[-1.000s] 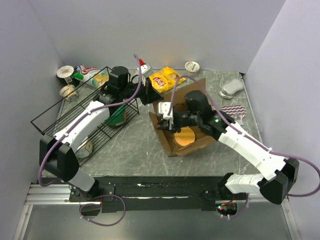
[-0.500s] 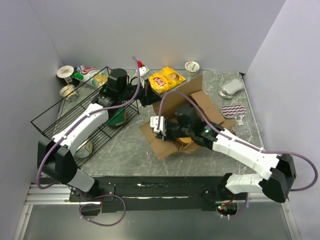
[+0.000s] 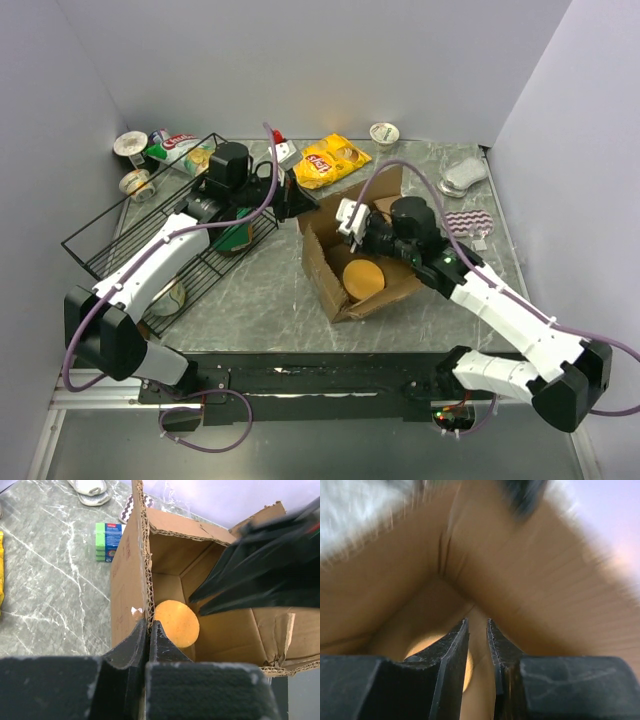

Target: Unpack the express box

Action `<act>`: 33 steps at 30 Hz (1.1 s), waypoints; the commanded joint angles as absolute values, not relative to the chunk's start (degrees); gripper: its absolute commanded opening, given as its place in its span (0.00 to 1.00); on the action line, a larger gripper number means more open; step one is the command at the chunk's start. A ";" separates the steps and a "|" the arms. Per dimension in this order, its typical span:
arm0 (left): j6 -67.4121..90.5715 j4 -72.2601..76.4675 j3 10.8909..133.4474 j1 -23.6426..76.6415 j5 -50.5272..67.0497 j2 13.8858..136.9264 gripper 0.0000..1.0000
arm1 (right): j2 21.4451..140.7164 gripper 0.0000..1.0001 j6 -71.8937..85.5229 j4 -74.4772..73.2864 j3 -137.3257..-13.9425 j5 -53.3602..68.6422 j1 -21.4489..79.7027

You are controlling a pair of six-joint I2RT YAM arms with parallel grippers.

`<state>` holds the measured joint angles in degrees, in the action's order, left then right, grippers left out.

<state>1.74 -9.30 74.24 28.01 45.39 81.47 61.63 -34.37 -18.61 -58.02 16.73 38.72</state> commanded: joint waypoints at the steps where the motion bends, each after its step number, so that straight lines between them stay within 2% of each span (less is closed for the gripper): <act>1: 1.05 -6.50 74.18 28.21 47.72 78.31 0.01 | 64.07 0.28 -36.21 -21.26 -53.89 16.08 38.41; 4: 0.70 -6.85 73.57 28.21 47.99 77.87 0.01 | 64.86 0.36 -37.00 -21.53 -51.43 16.70 38.41; 8: -1.76 -6.86 72.16 28.21 48.78 77.26 0.01 | 66.27 0.58 -36.39 -21.71 -49.57 14.69 37.62; 14: -5.35 -7.29 71.81 28.21 49.57 76.82 0.01 | 73.38 0.77 -33.66 -26.18 -52.20 18.10 31.57; 18: -6.86 -6.51 72.07 28.21 50.18 77.52 0.01 | 79.78 0.87 -37.08 -32.15 -53.53 19.68 30.77; 22: -4.66 -3.88 71.54 28.21 50.54 78.22 0.01 | 83.93 0.90 -38.93 -32.62 -52.39 18.99 30.50; 25: -3.25 -2.99 71.28 28.21 50.71 78.66 0.01 | 86.65 0.89 -39.72 -31.81 -51.24 18.54 30.50; 27: -3.25 -3.16 71.19 28.21 50.36 78.84 0.01 | 88.68 0.85 -41.30 -31.90 -50.89 19.16 30.50; 28: -3.16 -3.08 71.19 28.13 50.36 78.92 0.01 | 89.38 0.79 -42.00 -33.21 -50.98 20.64 30.50; 29: -3.08 -2.90 71.10 28.13 50.36 78.93 0.01 | 90.43 0.67 -42.79 -33.92 -51.32 21.52 30.50; 30: -2.99 -2.81 71.10 28.12 50.27 79.10 0.01 | 90.61 0.63 -44.28 -34.62 -51.59 21.88 30.50; 31: -2.64 -2.73 71.02 28.04 50.27 79.19 0.01 | 90.70 0.55 -45.08 -35.32 -51.94 22.32 30.67; 32: -2.64 -2.38 71.10 27.95 50.36 79.36 0.01 | 90.36 0.32 -45.70 -36.38 -52.29 23.02 30.67; 33: -2.64 -2.20 71.10 27.95 50.27 79.45 0.01 | 89.83 0.21 -46.05 -37.17 -52.73 23.38 30.67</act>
